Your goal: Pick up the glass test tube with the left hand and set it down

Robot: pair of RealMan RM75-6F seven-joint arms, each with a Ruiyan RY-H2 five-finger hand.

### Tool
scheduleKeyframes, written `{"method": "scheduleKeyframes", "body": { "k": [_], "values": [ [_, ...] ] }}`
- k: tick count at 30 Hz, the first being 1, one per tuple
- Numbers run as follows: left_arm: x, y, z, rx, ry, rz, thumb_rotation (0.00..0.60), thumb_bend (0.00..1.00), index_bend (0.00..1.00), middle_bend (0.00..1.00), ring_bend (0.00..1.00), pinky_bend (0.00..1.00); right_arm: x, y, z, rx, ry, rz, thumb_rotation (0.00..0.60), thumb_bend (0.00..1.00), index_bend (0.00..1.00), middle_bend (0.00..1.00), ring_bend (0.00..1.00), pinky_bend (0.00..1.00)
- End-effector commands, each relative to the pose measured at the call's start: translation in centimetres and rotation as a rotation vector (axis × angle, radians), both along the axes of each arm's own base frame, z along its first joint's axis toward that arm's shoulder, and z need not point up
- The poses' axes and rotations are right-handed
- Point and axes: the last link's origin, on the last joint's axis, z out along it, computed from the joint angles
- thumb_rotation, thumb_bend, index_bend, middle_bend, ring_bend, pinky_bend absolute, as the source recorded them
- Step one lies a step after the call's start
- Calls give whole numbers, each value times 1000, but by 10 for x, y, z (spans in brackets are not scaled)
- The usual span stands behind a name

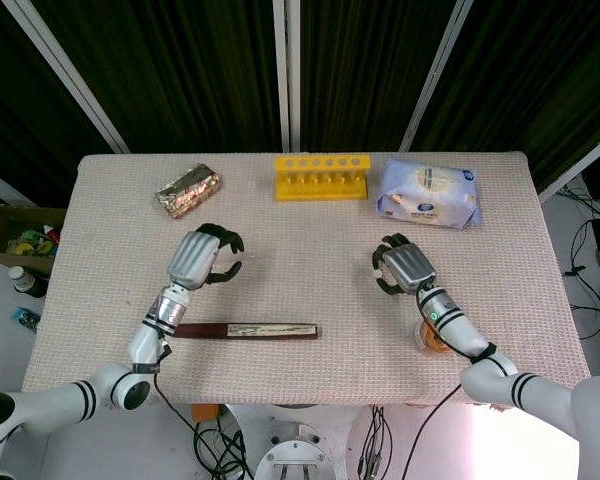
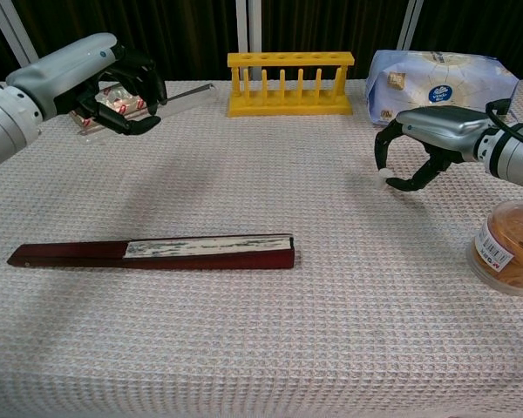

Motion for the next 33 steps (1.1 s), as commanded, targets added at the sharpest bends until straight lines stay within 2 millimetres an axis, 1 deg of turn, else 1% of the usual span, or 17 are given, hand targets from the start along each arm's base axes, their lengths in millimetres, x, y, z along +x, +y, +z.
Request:
{"method": "scheduleKeyframes", "body": {
  "k": [1,4,6,7,9,10,15,19,23,28,33],
  "values": [
    [-1,0,1,-2,-12,4,600,381,596,525,380,304,2,0,8,-19,-20,5,600,466,619,406,159,191],
    [0,-1,0,-7,-40,5,600,382,598,529,380,305,9,1,26,-56,-81,23,600,476,638,416,163,192],
    [1,-1,-2,-3,-56,-1,600,382,598,531,380,304,19,1,42,-79,-137,41,600,477,644,423,170,194],
    [2,-1,-3,0,-69,-5,600,382,599,533,380,304,26,1,53,-91,-171,53,600,477,644,425,172,196],
    [5,-1,-6,0,-97,-12,600,381,599,535,380,304,39,2,67,-102,-226,73,600,477,645,428,177,200],
    [7,-1,-8,-2,-124,-17,600,382,600,535,380,305,48,3,76,-104,-263,86,600,477,645,428,179,202],
    [20,-2,-18,-5,-213,-46,600,387,605,535,380,304,86,2,100,-92,-382,137,600,477,647,431,186,207],
    [31,-2,-28,-31,-245,-63,600,385,604,536,380,304,109,2,104,-65,-421,171,600,477,650,435,192,207],
    [39,-3,-35,-45,-268,-74,600,384,605,535,380,305,123,1,102,-50,-431,192,600,477,653,437,193,209],
    [50,-5,-41,-55,-298,-88,600,384,604,536,380,304,134,3,95,-23,-433,211,600,477,655,438,193,211],
    [55,-5,-42,-57,-333,-91,600,383,605,535,380,304,136,7,96,-14,-438,218,600,477,655,439,193,212]
  ]
}}
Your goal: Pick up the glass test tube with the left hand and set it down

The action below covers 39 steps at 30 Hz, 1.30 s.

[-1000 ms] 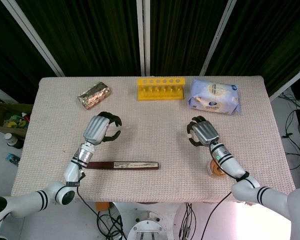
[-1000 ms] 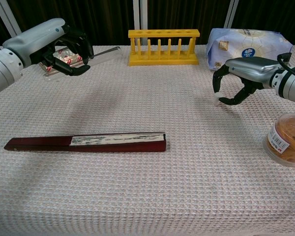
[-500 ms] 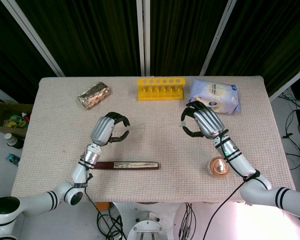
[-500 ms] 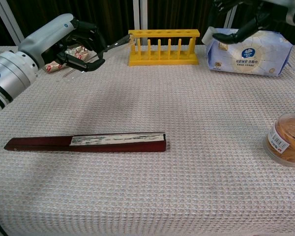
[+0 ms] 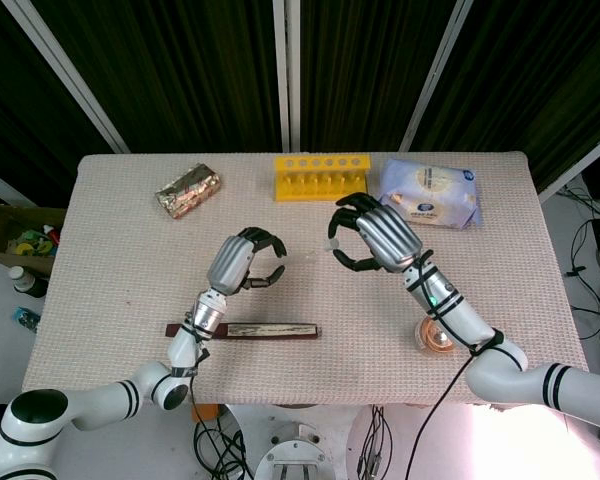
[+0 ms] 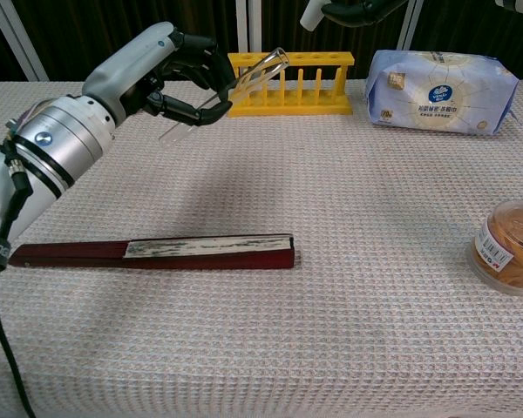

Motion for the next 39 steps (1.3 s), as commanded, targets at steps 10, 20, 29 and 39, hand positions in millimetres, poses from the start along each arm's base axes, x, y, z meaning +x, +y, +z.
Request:
{"method": "scheduleKeyframes", "body": {
  "k": [10,20,29,39],
  "values": [
    [5,-2,1,-7,-34,-6,600,382,605,536,380,304,0,6,-1,9,12,17,600,477,655,440,192,213],
    [7,-1,4,-7,-39,-7,600,381,604,535,380,304,3,8,-2,12,12,26,600,477,655,441,193,213],
    [12,-1,7,-4,-43,-19,600,381,605,535,380,304,7,8,-4,10,7,33,600,477,655,441,192,213],
    [17,-1,8,-17,-65,-18,600,381,604,535,380,304,14,7,-9,7,-12,54,600,477,655,441,192,213]
  ]
}}
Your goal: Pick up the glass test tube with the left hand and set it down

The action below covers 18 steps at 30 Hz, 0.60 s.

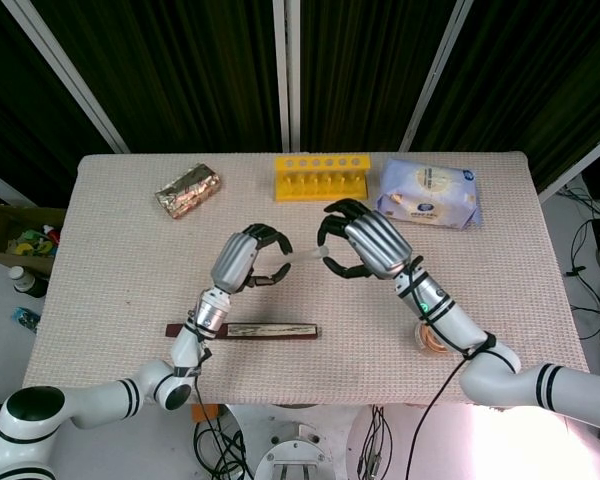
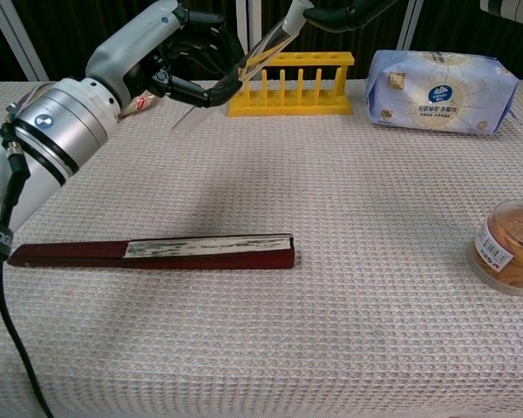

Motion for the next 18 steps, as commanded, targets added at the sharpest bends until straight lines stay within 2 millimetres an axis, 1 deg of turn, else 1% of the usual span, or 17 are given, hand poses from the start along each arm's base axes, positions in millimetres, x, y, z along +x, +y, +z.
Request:
{"method": "scheduleKeyframes", "body": {
  "k": [1,7,18],
  "values": [
    [1,0,0,-8,-8,1,600,381,604,535,380,304,2,-1,-1,-6,-5,11,600,477,655,442,193,213],
    [4,-1,0,-31,-43,4,600,381,604,536,380,304,6,-2,-4,-20,-6,25,600,477,656,442,192,213],
    [0,1,3,-25,-23,10,600,380,605,535,380,304,9,-6,-9,-12,35,24,600,477,656,441,192,213]
  ]
}}
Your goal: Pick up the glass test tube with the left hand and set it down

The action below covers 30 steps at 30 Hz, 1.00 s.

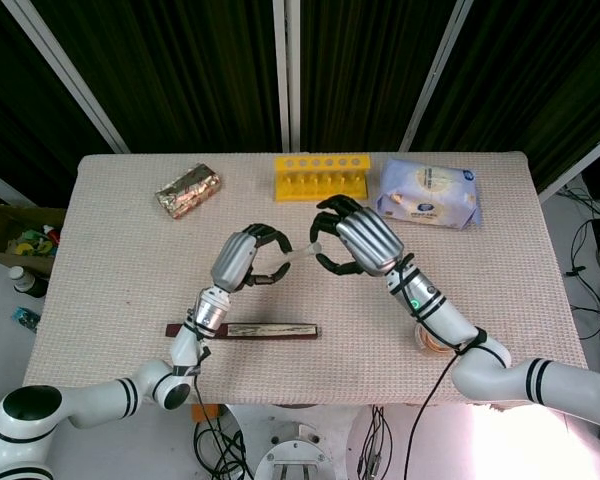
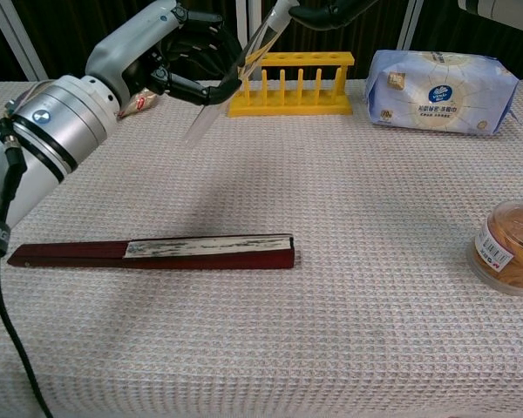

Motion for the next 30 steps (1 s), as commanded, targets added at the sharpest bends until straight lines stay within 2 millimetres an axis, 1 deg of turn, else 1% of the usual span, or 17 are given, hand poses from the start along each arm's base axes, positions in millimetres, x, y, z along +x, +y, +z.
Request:
{"method": "scheduleKeyframes", "body": {
  "k": [1,13,15,18,20,24,27,30],
  "values": [
    [0,0,0,0,0,0,600,380,605,535,380,304,1,0,-2,3,5,1,600,477,656,442,192,213],
    [-2,1,2,2,5,3,600,380,605,535,380,304,1,-2,-7,8,9,-5,600,477,657,431,193,213],
    [-3,1,2,3,6,4,600,381,606,536,380,304,1,-2,-8,11,8,-7,600,477,644,422,192,213],
    [-4,1,3,4,7,6,600,381,605,535,380,304,1,-2,-7,12,5,-6,600,459,591,404,192,212],
    [-5,1,3,5,9,8,600,380,605,535,380,304,1,-2,-7,14,2,-8,600,417,541,389,192,211],
    [-7,2,2,7,20,9,600,380,606,536,380,304,0,-2,-6,16,-3,-11,600,294,402,361,185,193],
    [-8,2,2,12,35,7,600,380,605,536,380,304,-2,-2,-6,16,-6,-16,600,216,328,344,180,187],
    [-8,2,2,16,39,7,600,380,606,535,380,304,-3,-2,-5,16,-8,-18,600,186,287,334,178,185]
  ]
}}
